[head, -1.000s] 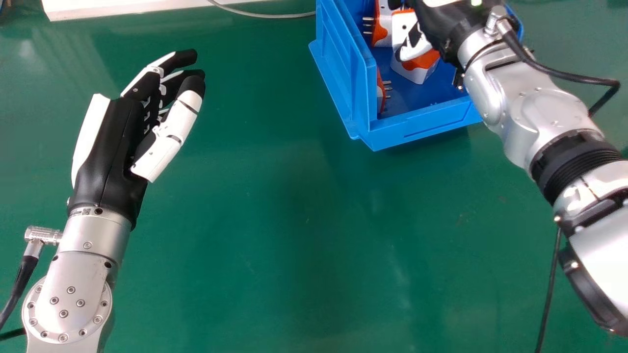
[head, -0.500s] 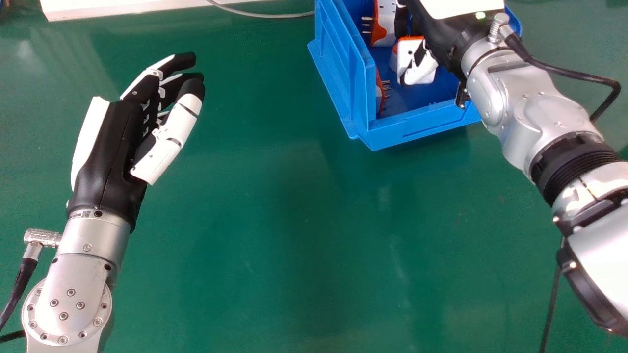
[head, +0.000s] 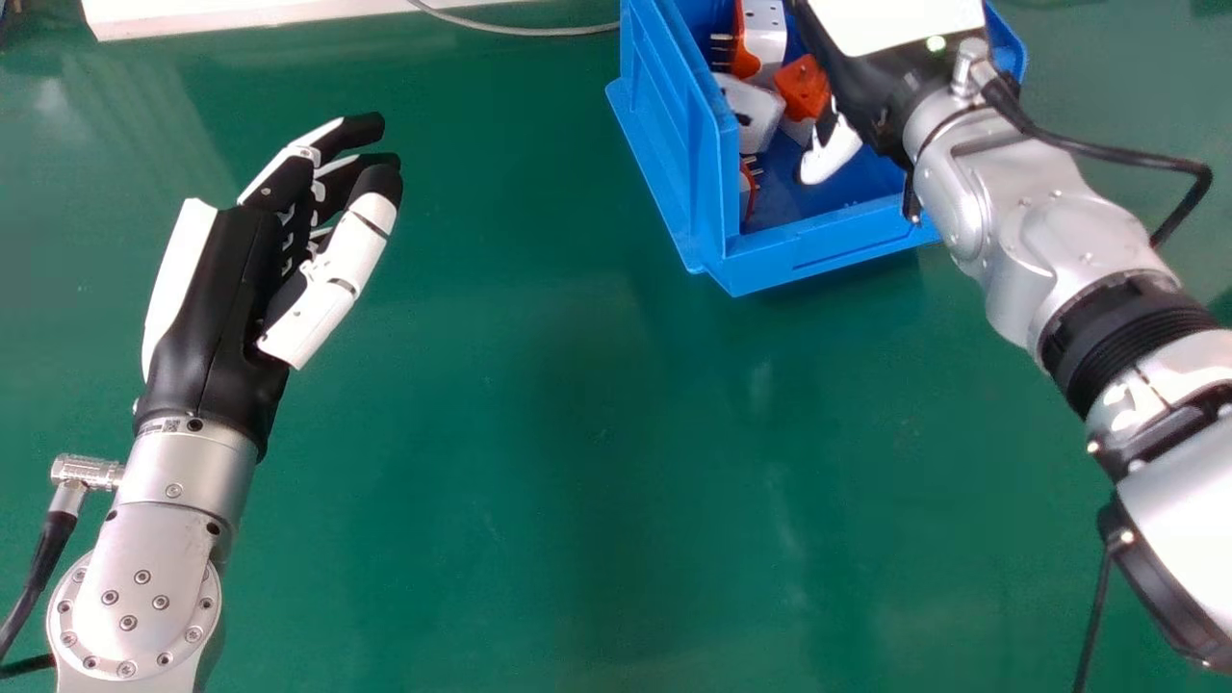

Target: Pick all objects and put in blue box

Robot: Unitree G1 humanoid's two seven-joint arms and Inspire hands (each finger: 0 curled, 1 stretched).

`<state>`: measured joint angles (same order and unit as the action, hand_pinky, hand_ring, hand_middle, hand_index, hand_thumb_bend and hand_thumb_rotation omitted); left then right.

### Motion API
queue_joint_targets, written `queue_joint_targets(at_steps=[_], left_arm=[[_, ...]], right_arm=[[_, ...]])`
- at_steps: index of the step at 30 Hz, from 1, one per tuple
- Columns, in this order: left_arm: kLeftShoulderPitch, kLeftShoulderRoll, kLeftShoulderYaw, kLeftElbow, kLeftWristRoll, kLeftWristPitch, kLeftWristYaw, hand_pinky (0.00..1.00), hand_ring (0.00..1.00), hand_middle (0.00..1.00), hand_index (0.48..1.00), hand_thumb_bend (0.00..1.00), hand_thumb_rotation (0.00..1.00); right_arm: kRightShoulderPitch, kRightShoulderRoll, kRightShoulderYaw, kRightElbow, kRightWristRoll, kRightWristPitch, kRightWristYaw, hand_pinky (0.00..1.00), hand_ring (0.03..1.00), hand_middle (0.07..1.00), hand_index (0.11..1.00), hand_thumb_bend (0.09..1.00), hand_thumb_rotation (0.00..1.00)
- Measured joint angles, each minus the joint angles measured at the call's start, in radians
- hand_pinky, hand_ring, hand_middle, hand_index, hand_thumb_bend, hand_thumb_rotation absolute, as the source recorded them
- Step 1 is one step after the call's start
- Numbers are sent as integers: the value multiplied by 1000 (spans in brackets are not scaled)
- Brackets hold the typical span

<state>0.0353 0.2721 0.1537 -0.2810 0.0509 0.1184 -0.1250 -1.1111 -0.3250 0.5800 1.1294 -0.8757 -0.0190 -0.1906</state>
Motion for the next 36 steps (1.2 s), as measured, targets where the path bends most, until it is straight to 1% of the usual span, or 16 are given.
queue_joint_targets(at_steps=[4,8,10,11,12,14,16,20,25,27,31,33,35,36], left_arm=[[-2,0,0,3,0,-2,0,759,841,815,833,357,700],[-6,0,-1,18,0,-8,0,758,839,814,832,356,700],[-7,0,-1,21,2,-8,0,756,838,814,832,356,700],[-8,0,-3,21,7,-9,1,755,837,814,832,355,701],[-9,0,-4,21,8,-9,3,755,837,814,831,355,701],[-12,-1,-10,21,9,-9,6,754,837,814,832,353,702],[-15,-2,-12,22,9,-9,8,755,837,814,832,352,702],[-21,-3,-16,25,9,-8,15,753,838,813,832,343,702],[-27,-4,-23,40,9,-9,15,755,840,814,833,347,702],[-29,-5,-26,45,9,-16,16,757,841,815,833,360,707],[-34,-6,-30,68,10,-24,16,762,843,818,834,380,714],[-38,-8,-32,87,9,-38,16,763,843,818,835,382,715],[-41,-8,-31,109,9,-52,18,773,846,821,839,384,716],[-42,-9,-32,121,9,-63,18,779,849,824,842,387,717]], right_arm=[[0,0,7,0,-1,9,0,997,999,1000,1000,645,158],[0,0,15,0,-2,10,0,999,1000,1000,1000,643,155],[0,-1,15,-1,-2,9,0,1000,1000,1000,1000,640,151],[2,-2,15,-4,-1,9,0,1000,1000,1000,1000,638,149],[4,-5,15,-7,0,8,-1,1000,1000,1000,1000,631,146],[15,-13,14,-23,2,7,-3,1000,1000,1000,1000,611,140],[37,-25,10,-46,6,7,-14,994,1000,1000,1000,594,140],[105,-50,-15,-124,20,9,-21,986,1000,1000,1000,566,139],[186,-86,-67,-281,45,38,-19,988,1000,1000,1000,546,116],[242,-107,-102,-393,48,65,-27,982,1000,1000,1000,541,115],[347,-126,-150,-560,48,113,-33,974,1000,1000,1000,535,128],[420,-135,-180,-657,49,136,-36,971,1000,1000,1000,534,131],[498,-142,-209,-753,51,145,-37,967,1000,1000,1000,524,141],[535,-143,-223,-795,51,151,-36,966,1000,1000,1000,519,146]])
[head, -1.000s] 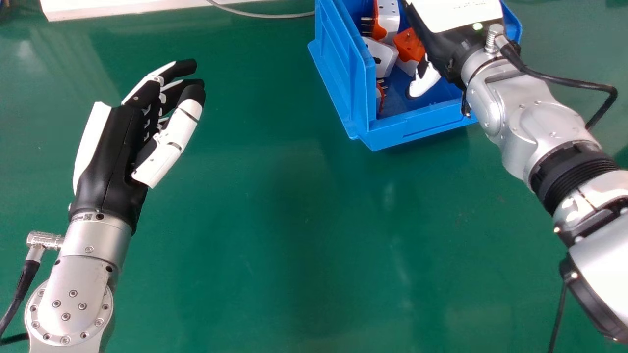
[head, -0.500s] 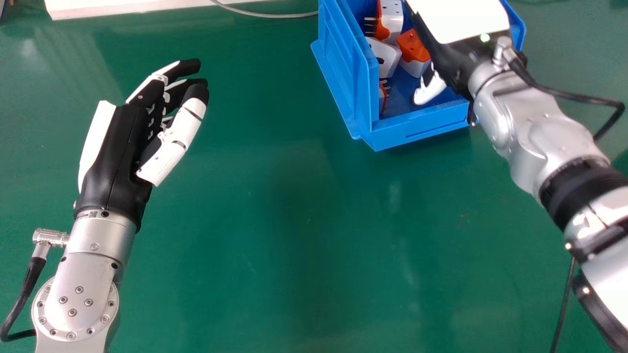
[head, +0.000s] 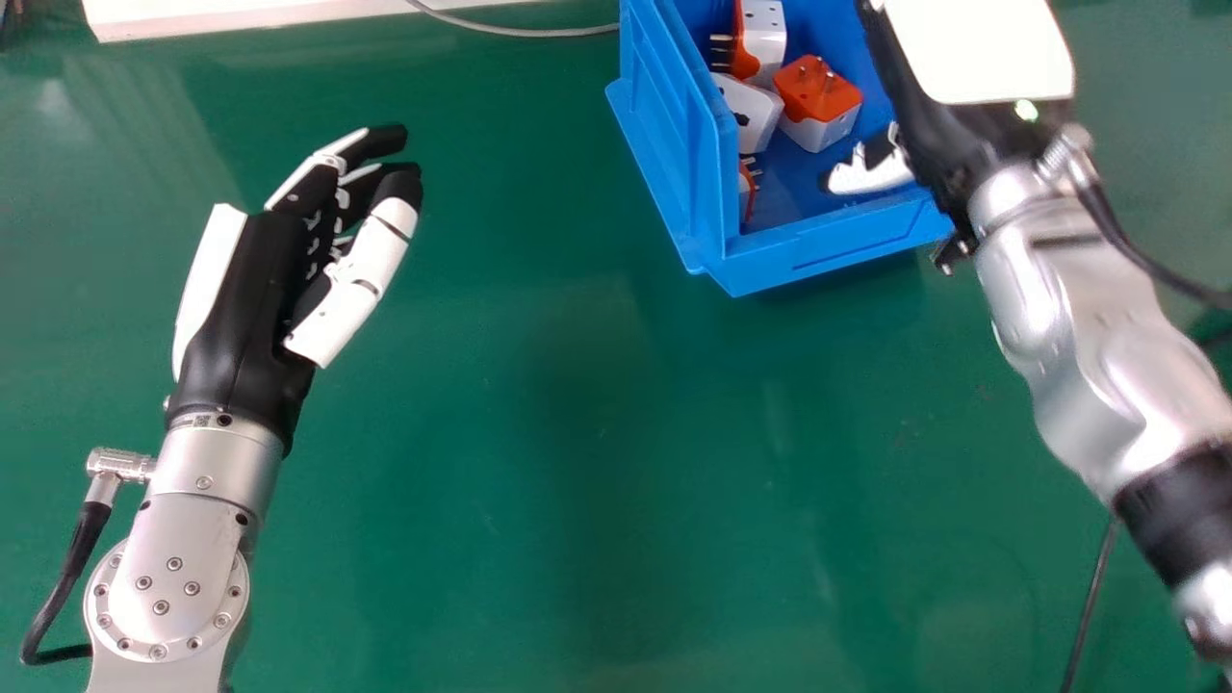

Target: Pick all objects and put in blue box

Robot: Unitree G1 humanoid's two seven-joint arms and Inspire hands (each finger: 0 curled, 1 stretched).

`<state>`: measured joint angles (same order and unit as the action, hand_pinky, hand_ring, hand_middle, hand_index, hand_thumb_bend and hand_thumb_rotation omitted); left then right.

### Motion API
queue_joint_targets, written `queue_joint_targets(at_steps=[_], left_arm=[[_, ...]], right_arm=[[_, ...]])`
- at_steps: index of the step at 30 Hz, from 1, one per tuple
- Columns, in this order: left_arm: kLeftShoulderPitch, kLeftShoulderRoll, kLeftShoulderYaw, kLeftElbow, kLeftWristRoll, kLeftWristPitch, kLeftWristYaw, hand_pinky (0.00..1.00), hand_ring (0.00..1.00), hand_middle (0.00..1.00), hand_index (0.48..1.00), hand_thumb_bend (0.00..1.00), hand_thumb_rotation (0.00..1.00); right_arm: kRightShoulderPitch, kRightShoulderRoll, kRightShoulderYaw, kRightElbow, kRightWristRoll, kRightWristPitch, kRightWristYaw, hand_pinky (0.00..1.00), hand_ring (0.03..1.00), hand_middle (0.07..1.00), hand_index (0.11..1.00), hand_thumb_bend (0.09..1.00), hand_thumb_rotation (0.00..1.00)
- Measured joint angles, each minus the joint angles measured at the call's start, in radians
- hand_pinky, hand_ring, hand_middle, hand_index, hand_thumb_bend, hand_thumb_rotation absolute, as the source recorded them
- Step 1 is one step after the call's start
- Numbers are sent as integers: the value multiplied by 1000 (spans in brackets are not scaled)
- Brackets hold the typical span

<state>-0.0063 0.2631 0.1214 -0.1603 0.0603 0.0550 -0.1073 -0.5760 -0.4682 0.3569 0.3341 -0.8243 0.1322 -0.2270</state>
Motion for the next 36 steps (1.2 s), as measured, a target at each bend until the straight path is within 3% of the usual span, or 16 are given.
queue_joint_targets(at_steps=[3,8,13,17,26,30,34,36], left_arm=[[-3,-2,0,47,0,-39,0,796,858,831,850,391,718],[-13,-9,2,144,-3,-108,0,818,867,843,864,366,706],[-23,-14,4,208,-5,-175,2,821,870,847,868,359,691],[-29,-16,4,252,-4,-221,3,818,868,847,868,360,685],[-24,-13,11,287,-4,-298,2,815,866,845,868,366,668],[-6,-8,22,297,-5,-323,0,811,863,843,868,370,667],[8,0,28,299,-12,-334,-3,807,859,842,868,376,667],[26,4,33,298,-16,-342,-5,804,857,841,867,382,667]], right_arm=[[96,1,-39,-108,2,19,-1,965,1000,1000,1000,505,156],[287,40,-96,-314,25,32,-24,963,1000,1000,1000,489,165],[472,80,-120,-464,45,9,-33,954,1000,1000,1000,481,192],[619,115,-149,-573,119,-13,-19,944,1000,1000,1000,471,200],[918,165,-169,-679,295,-168,17,895,1000,1000,1000,418,173],[1047,183,-180,-690,348,-255,16,892,1000,1000,1000,407,185],[1082,210,-183,-686,360,-276,16,893,1000,1000,999,385,198],[1083,239,-179,-680,363,-277,17,895,1000,1000,997,364,207]])
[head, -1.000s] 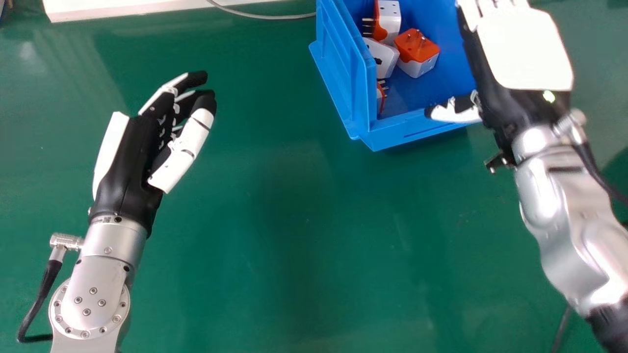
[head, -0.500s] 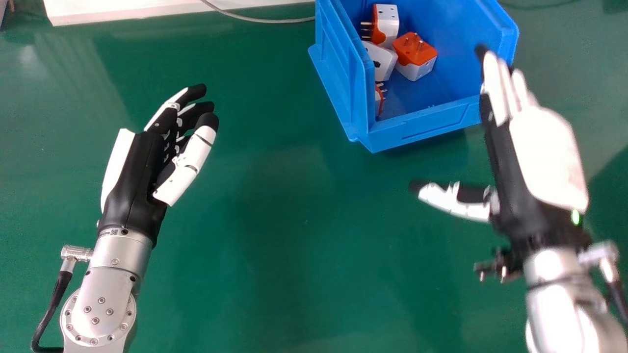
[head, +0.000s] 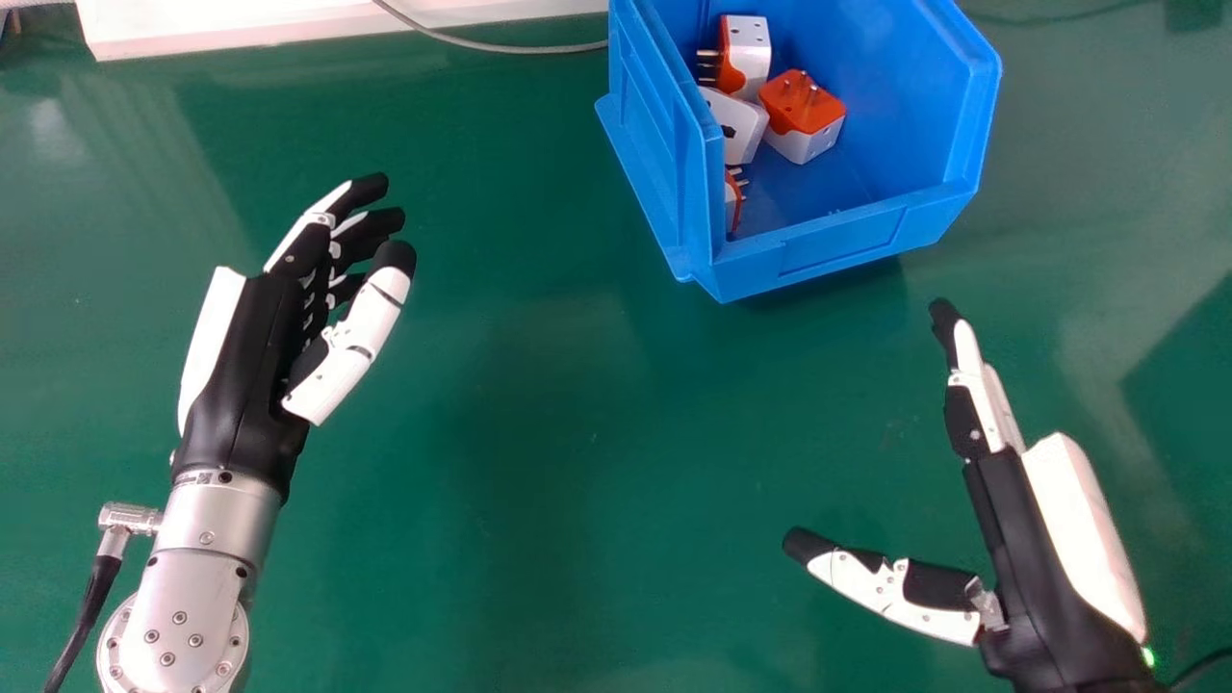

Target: Pick all objects and put in blue box

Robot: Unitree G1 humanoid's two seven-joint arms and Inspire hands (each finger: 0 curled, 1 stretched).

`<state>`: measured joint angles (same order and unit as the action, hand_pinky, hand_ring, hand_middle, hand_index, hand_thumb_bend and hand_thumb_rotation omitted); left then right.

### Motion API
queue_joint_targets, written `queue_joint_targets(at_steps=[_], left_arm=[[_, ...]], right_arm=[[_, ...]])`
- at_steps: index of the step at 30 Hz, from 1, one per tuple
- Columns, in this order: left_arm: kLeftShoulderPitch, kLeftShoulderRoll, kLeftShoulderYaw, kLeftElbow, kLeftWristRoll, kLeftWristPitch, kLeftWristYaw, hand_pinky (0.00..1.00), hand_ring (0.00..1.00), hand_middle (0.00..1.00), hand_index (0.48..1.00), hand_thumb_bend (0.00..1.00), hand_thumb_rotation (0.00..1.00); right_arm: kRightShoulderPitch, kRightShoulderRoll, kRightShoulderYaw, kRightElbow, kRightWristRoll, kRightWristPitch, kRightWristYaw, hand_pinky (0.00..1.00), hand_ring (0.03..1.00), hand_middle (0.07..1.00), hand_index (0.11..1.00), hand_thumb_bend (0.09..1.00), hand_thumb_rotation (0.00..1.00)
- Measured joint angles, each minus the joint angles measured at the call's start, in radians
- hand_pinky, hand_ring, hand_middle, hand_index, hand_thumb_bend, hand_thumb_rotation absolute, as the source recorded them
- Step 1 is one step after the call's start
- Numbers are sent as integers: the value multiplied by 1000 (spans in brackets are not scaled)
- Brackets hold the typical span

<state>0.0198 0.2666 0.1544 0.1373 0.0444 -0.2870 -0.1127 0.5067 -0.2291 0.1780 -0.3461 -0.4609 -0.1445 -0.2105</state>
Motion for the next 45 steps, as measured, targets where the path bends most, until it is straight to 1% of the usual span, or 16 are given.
queue_joint_targets(at_steps=[2,4,6,9,11,15,17,19,21,23,27,33,35,38,45], left_arm=[[17,5,5,0,-5,-4,-5,803,856,840,867,384,668],[32,11,11,-3,-6,-6,-10,802,856,840,867,387,669],[45,18,15,-7,-6,-8,-16,798,855,839,867,390,668],[62,19,17,-18,-7,-9,-19,795,854,837,866,390,664],[73,20,18,-31,-7,-9,-23,791,852,834,864,389,657],[89,22,19,-50,-9,-9,-38,787,850,832,862,377,639],[95,22,20,-54,-13,-9,-41,786,850,831,861,373,627],[100,22,21,-55,-20,-11,-45,785,849,830,860,375,621],[103,22,22,-54,-25,-16,-49,783,848,829,859,378,615],[104,22,23,-53,-26,-23,-54,779,847,827,858,383,602],[107,22,25,-53,-28,-26,-56,775,845,826,857,386,591],[110,22,28,-54,-38,-26,-56,770,842,824,856,388,569],[109,22,28,-57,-43,-20,-56,770,842,823,856,388,566],[107,21,28,-64,-44,-13,-56,773,842,824,857,387,564],[98,17,27,-65,-44,-11,-56,772,837,823,857,388,568]], right_arm=[[5,18,6,1,0,0,4,896,1000,1000,995,357,210],[11,27,11,1,-1,0,11,895,1000,1000,992,352,212],[16,34,13,1,-3,1,19,888,999,1000,988,349,212],[27,43,13,-1,-10,3,21,880,996,1000,981,348,214],[34,43,11,-1,-15,2,21,871,990,1000,974,348,217],[35,44,-2,0,-19,1,20,842,966,987,950,351,221],[35,45,-6,7,-20,-4,19,832,957,981,941,351,220],[35,46,-8,22,-20,-12,18,827,950,976,936,351,219],[35,46,-10,31,-20,-18,18,824,947,973,932,350,218],[35,47,-14,34,-20,-20,18,817,938,966,924,348,220],[34,51,-28,34,-14,-24,18,809,928,959,916,349,234],[32,60,-46,34,-6,-26,19,785,902,942,899,355,262],[27,63,-49,33,-5,-25,19,777,898,940,896,353,263],[12,65,-62,33,-4,-25,20,770,892,938,893,354,264],[-21,64,-77,57,-5,-25,20,755,882,932,884,355,278]])
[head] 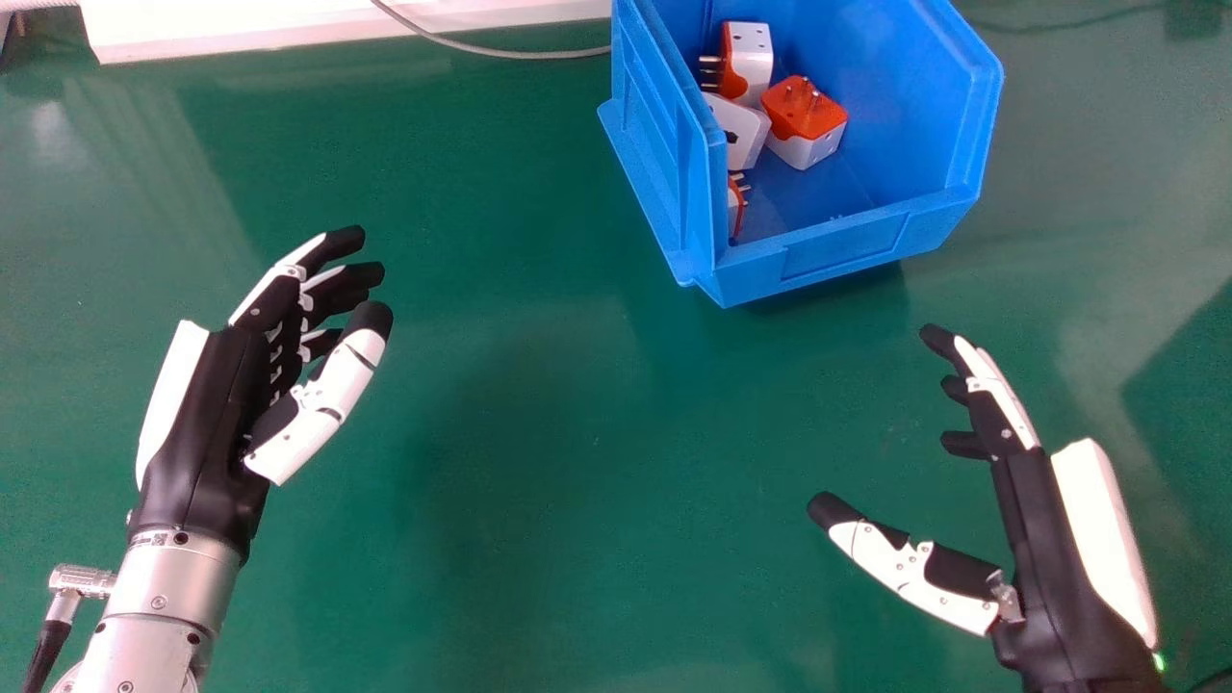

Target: Pick all objects and put in blue box

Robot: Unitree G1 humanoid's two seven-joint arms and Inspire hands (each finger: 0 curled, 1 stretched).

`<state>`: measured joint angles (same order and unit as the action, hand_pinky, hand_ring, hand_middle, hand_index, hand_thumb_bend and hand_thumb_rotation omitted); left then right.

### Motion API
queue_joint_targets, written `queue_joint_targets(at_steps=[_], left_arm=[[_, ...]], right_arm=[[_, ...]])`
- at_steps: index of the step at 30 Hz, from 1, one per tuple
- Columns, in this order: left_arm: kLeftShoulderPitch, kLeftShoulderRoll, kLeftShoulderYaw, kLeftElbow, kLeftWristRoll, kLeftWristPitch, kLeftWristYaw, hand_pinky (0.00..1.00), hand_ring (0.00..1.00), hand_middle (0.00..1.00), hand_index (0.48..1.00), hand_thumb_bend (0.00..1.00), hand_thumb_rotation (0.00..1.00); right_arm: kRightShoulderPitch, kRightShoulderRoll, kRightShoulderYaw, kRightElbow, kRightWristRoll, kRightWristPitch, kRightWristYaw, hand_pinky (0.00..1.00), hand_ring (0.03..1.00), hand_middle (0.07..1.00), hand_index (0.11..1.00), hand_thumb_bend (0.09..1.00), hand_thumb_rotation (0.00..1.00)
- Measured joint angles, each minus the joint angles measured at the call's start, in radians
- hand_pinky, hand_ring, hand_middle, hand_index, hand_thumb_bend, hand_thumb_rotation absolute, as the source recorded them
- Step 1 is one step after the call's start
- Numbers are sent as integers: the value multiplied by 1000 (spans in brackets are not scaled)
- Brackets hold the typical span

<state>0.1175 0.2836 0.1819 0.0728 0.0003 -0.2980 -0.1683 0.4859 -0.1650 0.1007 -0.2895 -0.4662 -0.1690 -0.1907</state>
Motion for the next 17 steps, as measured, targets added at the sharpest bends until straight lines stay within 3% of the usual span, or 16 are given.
queue_joint_targets(at_steps=[5,12,17], left_arm=[[-13,0,-1,3,0,4,0,771,833,821,855,379,570],[-19,-1,-8,8,0,5,0,765,828,817,849,382,561],[-18,-1,-9,6,0,19,0,766,828,818,849,384,562]], right_arm=[[-11,-4,-19,17,2,2,11,742,873,925,875,360,288],[-32,-7,-39,38,7,6,28,735,870,921,871,353,286],[-25,-6,-49,28,21,10,42,730,867,917,864,362,300]])
